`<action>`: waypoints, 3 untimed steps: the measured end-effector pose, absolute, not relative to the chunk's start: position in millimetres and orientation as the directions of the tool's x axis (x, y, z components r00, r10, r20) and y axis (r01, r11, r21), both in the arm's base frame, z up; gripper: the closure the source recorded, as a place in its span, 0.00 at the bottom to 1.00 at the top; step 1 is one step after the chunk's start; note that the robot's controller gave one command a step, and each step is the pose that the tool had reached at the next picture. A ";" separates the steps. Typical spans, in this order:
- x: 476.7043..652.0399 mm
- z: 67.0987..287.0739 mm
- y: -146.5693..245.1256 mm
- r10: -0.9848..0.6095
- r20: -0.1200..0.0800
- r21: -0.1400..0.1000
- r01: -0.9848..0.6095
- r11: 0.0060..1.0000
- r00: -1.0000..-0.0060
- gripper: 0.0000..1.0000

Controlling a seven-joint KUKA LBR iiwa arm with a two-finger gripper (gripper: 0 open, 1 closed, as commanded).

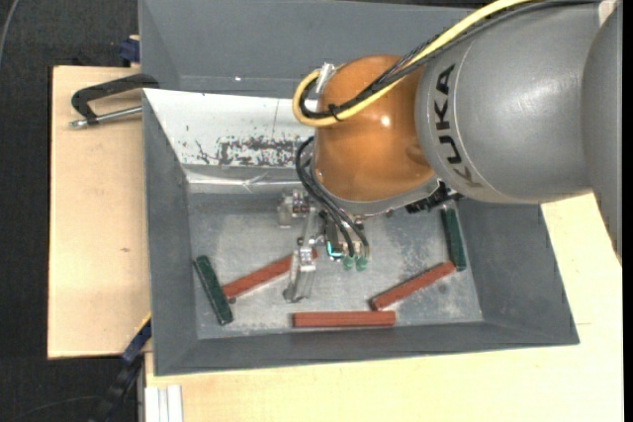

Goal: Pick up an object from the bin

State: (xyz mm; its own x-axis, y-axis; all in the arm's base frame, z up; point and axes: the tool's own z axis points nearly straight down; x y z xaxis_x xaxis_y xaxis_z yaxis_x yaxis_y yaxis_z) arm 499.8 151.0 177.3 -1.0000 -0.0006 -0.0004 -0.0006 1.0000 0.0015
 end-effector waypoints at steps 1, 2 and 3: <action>513.9 69.2 169.8 -0.415 0.003 0.001 -0.415 0.910 -0.910 0.00; 514.3 69.9 170.7 -0.414 0.000 0.001 -0.414 0.910 -0.910 0.00; 514.9 70.6 171.7 -0.413 -0.002 0.002 -0.413 0.911 -0.911 0.00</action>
Offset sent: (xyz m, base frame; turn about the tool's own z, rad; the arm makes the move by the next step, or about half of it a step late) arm 0.0147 0.0177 -0.1073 -0.4272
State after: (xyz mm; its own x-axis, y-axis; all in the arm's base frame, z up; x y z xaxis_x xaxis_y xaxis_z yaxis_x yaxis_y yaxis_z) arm 514.9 171.7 70.6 -0.9108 -0.4127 -0.0017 -0.4127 0.9108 0.0016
